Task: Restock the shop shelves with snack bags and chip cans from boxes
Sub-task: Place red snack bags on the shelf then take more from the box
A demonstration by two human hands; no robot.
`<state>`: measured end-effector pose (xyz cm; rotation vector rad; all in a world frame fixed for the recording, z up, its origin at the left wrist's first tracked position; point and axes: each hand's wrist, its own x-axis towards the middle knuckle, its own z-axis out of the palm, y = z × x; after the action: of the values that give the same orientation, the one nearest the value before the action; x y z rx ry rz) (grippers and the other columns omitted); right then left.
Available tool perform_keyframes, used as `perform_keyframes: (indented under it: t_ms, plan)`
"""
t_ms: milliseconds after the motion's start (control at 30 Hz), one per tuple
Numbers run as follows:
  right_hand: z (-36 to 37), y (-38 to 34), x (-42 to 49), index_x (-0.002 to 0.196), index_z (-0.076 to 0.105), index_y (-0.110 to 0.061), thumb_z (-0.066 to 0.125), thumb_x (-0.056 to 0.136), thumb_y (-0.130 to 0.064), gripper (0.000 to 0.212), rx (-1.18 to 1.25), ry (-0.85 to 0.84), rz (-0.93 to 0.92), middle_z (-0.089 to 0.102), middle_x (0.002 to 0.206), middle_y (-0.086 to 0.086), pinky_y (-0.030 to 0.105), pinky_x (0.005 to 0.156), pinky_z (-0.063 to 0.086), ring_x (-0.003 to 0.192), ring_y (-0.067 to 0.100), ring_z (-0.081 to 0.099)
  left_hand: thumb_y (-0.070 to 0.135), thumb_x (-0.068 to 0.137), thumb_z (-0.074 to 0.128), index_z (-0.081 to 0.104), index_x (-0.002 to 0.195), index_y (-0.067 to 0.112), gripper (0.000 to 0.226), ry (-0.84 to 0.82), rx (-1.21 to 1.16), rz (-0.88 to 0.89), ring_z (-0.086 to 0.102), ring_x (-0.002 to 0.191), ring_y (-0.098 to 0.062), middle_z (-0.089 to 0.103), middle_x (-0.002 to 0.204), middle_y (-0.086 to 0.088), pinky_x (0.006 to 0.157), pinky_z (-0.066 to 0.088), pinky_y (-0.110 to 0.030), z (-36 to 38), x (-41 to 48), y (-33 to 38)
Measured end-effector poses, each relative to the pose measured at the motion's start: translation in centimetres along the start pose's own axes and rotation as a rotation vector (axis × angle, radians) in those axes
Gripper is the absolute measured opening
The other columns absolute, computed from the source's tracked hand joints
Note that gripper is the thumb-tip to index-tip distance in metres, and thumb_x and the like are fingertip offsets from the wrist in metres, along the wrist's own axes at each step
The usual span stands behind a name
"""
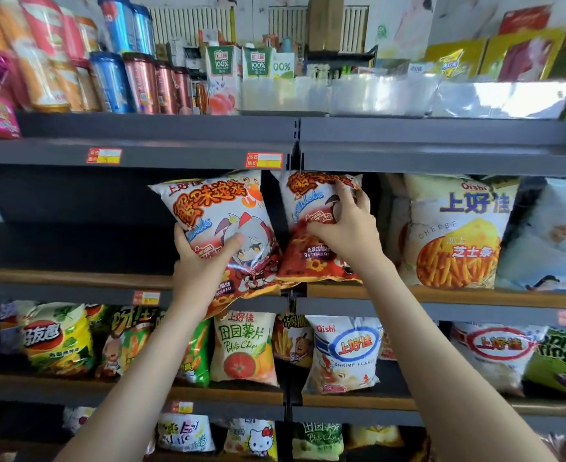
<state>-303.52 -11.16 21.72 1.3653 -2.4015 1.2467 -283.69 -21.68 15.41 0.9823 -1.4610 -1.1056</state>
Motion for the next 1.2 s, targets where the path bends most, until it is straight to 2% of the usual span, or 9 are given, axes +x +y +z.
perform_keyframes:
  t_ms: [167,267,400,600,700,767,867,967,1200]
  plan:
    - [2.4,0.9,0.7,0.152,0.015,-0.031,0.069,0.078,-0.041,0.093,-0.066,0.135,-0.026,0.009,0.16,0.008,0.052,0.107,0.027,0.134,0.043,0.029,0.07,0.058,0.076,0.008,0.147,0.049,0.114,0.047,0.038,0.017,0.054,0.117,-0.026,0.05,0.135,0.002,0.092,0.047,-0.042,-1.1,0.5,0.1]
    - [3.6,1.9,1.3,0.154,0.008,-0.028,0.071,0.078,-0.039,0.099,-0.012,0.167,-0.053,0.01,0.16,0.009,0.054,0.107,0.029,0.135,0.043,0.029,0.075,0.052,0.073,0.006,0.146,0.052,0.117,0.075,0.048,0.026,0.054,0.117,-0.028,0.048,0.136,-0.001,0.094,0.049,-0.049,-1.6,1.0,0.2]
    - [4.6,2.7,2.4,0.154,0.003,-0.024,0.074,0.077,-0.037,0.106,0.051,0.19,-0.075,0.014,0.157,0.013,0.055,0.105,0.031,0.133,0.043,0.031,0.072,0.053,0.075,0.007,0.146,0.052,0.116,0.083,0.048,0.058,0.054,0.115,-0.027,0.048,0.136,-0.002,0.089,0.048,-0.043,-1.6,1.8,0.0]
    - [5.1,4.5,4.5,0.154,0.003,-0.024,0.074,0.078,-0.038,0.105,0.077,0.196,-0.054,0.016,0.155,0.015,0.056,0.103,0.034,0.13,0.045,0.034,0.061,0.065,0.079,0.011,0.149,0.045,0.109,0.033,0.015,0.123,0.056,0.115,-0.021,0.052,0.133,0.006,0.09,0.046,-0.037,-0.8,3.4,-0.7]
    - [5.4,5.4,5.8,0.154,0.006,-0.021,0.073,0.079,-0.042,0.103,-0.02,0.212,-0.049,0.016,0.155,0.017,0.056,0.105,0.032,0.132,0.045,0.032,0.056,0.071,0.078,0.013,0.15,0.044,0.102,0.008,-0.011,0.118,0.057,0.115,-0.02,0.054,0.127,0.012,0.097,0.048,-0.042,-0.1,4.3,-0.6]
    - [5.5,6.1,6.6,0.154,0.002,-0.024,0.073,0.078,-0.047,0.106,-0.152,0.126,-0.074,0.009,0.158,0.017,0.056,0.107,0.027,0.136,0.045,0.025,0.06,0.069,0.078,0.013,0.148,0.045,0.103,-0.024,-0.032,0.114,0.058,0.114,-0.019,0.055,0.127,0.012,0.1,0.048,-0.047,0.1,5.0,-0.6]
    - [5.6,7.3,7.5,0.151,-0.009,-0.04,0.076,0.071,-0.057,0.118,-0.234,-0.226,-0.074,-0.02,0.159,0.007,0.06,0.113,0.015,0.145,0.041,-0.001,0.07,0.057,0.077,0.016,0.146,0.049,0.11,-0.052,-0.041,0.109,0.059,0.115,-0.018,0.056,0.13,0.013,0.1,0.048,-0.05,0.2,6.0,-0.7]
    - [5.7,8.2,7.7,0.147,-0.018,-0.045,0.078,0.071,-0.05,0.123,-0.304,-0.489,-0.069,-0.034,0.155,-0.003,0.063,0.114,0.012,0.145,0.037,-0.017,0.07,0.053,0.078,0.02,0.145,0.047,0.112,-0.1,-0.065,0.107,0.059,0.115,-0.016,0.057,0.129,0.015,0.102,0.047,-0.05,-0.1,6.9,-1.0]
    - [6.8,8.2,8.6,0.148,-0.02,-0.039,0.08,0.072,-0.045,0.125,-0.442,-0.253,-0.141,-0.018,0.159,0.005,0.061,0.106,0.029,0.142,0.038,0.004,0.063,0.055,0.081,0.022,0.144,0.045,0.109,-0.169,-0.038,0.167,0.056,0.119,-0.016,0.053,0.132,0.013,0.103,0.046,-0.048,0.3,7.9,-0.7]
